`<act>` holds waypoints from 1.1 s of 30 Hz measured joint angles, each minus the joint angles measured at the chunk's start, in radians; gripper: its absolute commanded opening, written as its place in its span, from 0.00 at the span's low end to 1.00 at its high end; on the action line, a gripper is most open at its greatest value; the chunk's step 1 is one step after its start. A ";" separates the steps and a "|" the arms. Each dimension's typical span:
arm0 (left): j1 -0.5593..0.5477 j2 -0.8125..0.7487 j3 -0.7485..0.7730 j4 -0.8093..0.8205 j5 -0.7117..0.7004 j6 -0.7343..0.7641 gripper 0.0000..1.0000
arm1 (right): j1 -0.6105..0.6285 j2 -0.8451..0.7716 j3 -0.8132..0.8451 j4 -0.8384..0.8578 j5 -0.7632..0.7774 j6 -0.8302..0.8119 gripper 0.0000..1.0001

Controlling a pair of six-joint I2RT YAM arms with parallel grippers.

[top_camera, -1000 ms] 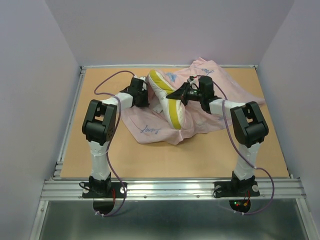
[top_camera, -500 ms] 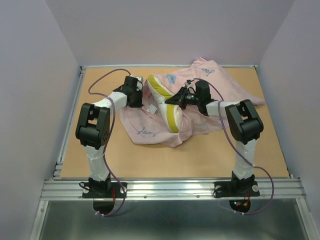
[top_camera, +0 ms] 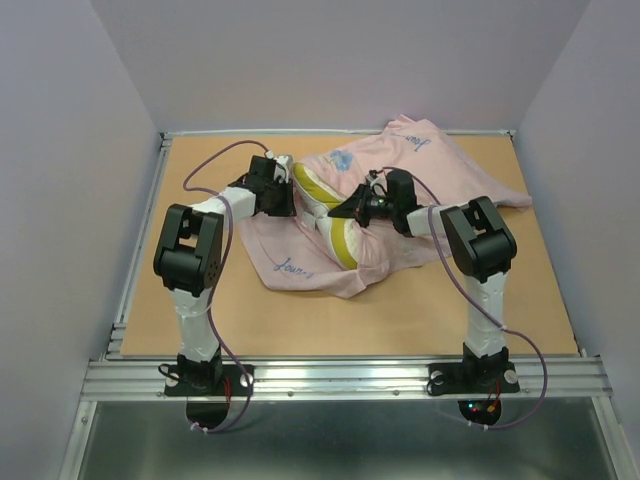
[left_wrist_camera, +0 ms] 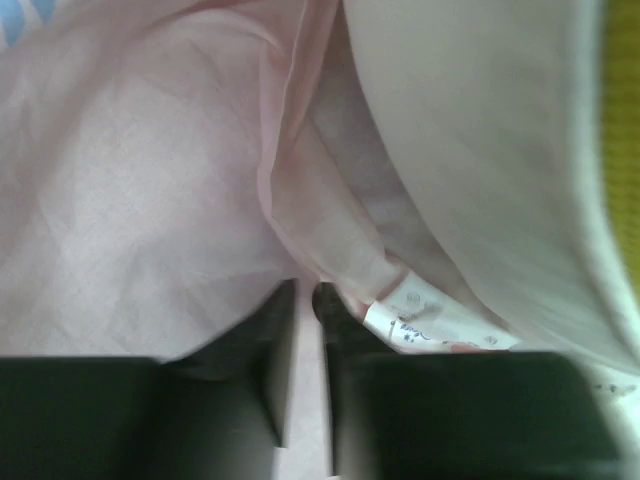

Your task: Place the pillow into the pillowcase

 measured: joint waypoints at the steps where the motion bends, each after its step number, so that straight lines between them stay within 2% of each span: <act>1: 0.000 -0.007 -0.012 0.011 0.006 0.000 0.39 | 0.001 0.007 0.000 0.008 -0.001 0.002 0.01; 4: 0.000 -0.030 -0.035 0.029 0.026 0.011 0.48 | 0.003 0.013 0.000 0.017 -0.001 0.007 0.01; 14: -0.014 -0.048 -0.035 0.083 0.029 0.014 0.65 | 0.004 0.013 0.000 0.021 -0.004 0.016 0.01; 20: -0.055 0.005 0.018 0.067 -0.064 0.013 0.65 | 0.003 0.013 0.000 0.027 -0.034 0.024 0.01; 26: -0.060 0.082 0.084 0.034 -0.130 -0.005 0.55 | 0.003 -0.011 -0.027 0.035 -0.035 0.027 0.01; 28: -0.061 0.084 0.085 0.030 -0.147 -0.009 0.47 | 0.002 -0.028 -0.040 0.034 -0.033 0.026 0.01; 29: -0.064 0.084 0.085 0.028 -0.156 -0.012 0.41 | 0.002 -0.034 -0.045 0.033 -0.033 0.026 0.01; 30: -0.066 0.084 0.085 0.024 -0.160 -0.013 0.25 | 0.002 -0.041 -0.050 0.032 -0.032 0.026 0.01; 33: -0.070 0.084 0.085 0.003 -0.160 -0.012 0.00 | 0.002 -0.055 -0.057 0.018 -0.031 0.022 0.00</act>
